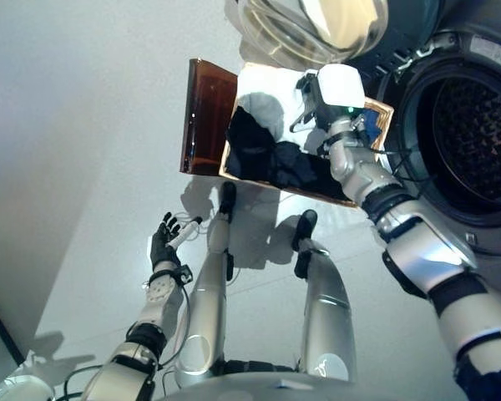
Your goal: Pick up the clothes and place them into the washing machine
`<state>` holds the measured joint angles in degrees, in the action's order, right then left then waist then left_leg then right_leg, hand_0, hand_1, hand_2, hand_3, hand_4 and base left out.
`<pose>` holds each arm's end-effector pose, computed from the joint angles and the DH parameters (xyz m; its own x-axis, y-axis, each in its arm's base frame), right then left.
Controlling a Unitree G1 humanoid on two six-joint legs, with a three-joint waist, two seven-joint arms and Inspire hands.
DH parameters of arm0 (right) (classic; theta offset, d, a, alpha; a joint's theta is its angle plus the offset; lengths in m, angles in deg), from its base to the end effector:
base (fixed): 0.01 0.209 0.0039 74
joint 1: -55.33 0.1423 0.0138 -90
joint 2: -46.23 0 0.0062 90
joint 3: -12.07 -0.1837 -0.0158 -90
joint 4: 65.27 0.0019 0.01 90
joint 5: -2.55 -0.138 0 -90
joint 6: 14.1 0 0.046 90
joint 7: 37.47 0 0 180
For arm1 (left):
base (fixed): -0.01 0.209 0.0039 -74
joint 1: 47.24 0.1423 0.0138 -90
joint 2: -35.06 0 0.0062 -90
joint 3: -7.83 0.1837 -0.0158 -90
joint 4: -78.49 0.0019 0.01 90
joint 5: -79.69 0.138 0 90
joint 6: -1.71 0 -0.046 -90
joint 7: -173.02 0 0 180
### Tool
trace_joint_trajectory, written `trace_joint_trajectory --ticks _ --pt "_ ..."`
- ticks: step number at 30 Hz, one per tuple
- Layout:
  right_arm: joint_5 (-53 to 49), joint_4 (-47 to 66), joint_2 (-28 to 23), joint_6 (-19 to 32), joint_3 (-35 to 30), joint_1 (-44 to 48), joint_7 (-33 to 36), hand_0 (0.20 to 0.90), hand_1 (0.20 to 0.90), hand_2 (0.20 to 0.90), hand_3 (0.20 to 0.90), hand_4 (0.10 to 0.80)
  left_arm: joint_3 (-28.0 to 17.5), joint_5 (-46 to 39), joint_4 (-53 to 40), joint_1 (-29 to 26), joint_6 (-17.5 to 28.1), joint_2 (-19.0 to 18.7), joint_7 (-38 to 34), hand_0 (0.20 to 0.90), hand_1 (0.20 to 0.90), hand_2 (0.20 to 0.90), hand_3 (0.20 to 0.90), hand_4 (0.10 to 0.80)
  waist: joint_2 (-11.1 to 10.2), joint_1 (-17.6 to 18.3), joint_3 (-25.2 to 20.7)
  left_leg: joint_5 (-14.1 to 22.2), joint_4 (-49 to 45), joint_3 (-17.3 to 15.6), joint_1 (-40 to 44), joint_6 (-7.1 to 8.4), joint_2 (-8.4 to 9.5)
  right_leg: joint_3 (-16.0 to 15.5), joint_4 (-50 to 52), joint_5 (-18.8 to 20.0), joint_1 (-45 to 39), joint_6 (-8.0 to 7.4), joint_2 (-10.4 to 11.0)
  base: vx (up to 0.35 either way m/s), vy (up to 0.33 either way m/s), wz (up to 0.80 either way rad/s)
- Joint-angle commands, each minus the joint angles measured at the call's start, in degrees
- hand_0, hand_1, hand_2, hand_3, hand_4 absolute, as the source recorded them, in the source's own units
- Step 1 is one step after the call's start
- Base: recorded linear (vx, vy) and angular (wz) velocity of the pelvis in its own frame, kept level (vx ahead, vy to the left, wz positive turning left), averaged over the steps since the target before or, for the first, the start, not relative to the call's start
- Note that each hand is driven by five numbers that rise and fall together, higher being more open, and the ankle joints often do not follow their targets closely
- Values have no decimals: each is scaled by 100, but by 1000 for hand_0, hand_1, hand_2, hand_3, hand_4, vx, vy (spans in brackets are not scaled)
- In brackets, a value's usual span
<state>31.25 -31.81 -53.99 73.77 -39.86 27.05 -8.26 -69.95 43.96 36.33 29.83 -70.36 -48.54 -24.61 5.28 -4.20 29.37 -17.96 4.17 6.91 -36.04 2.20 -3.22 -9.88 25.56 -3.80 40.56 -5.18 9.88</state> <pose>0.3638 -0.1667 0.1575 0.9136 0.0567 0.4026 0.3883 0.1717 -0.9054 0.2117 0.1696 -0.0426 0.8562 0.3211 -0.4047 -0.4142 0.8949 -0.1662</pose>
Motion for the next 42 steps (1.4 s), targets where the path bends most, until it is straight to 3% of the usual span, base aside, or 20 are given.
trace_joint_trajectory --ticks 1,15,31,42 --pt "368 620 -438 -6 -362 325 584 900 900 900 900 800 -29 8 -27 76 267 -232 -158 900 900 900 900 800 -391 -109 42 522 -50 -113 279 455 -37 404 -2161 1272 -795 -530 361 0 0 0" --pt "729 654 -305 -159 -451 114 582 900 900 900 900 800 -80 -10 -57 113 282 -243 -172 900 900 900 900 800 -416 -88 42 526 -87 -96 207 469 -36 415 -2191 1264 -801 -524 342 0 0 0" --pt "503 -978 478 -422 38 1161 407 900 900 900 900 800 83 -134 -238 113 262 -415 -160 900 900 900 900 800 -221 -319 42 376 -6 59 -220 487 81 382 -2205 1324 -484 -529 359 -5 2 2" --pt "546 -691 594 -447 19 1109 456 900 900 900 900 800 46 -68 -181 39 232 -416 -235 900 900 900 900 800 -308 -323 42 363 -28 135 -320 456 122 418 -2193 1331 -410 -515 318 -3 1 0"
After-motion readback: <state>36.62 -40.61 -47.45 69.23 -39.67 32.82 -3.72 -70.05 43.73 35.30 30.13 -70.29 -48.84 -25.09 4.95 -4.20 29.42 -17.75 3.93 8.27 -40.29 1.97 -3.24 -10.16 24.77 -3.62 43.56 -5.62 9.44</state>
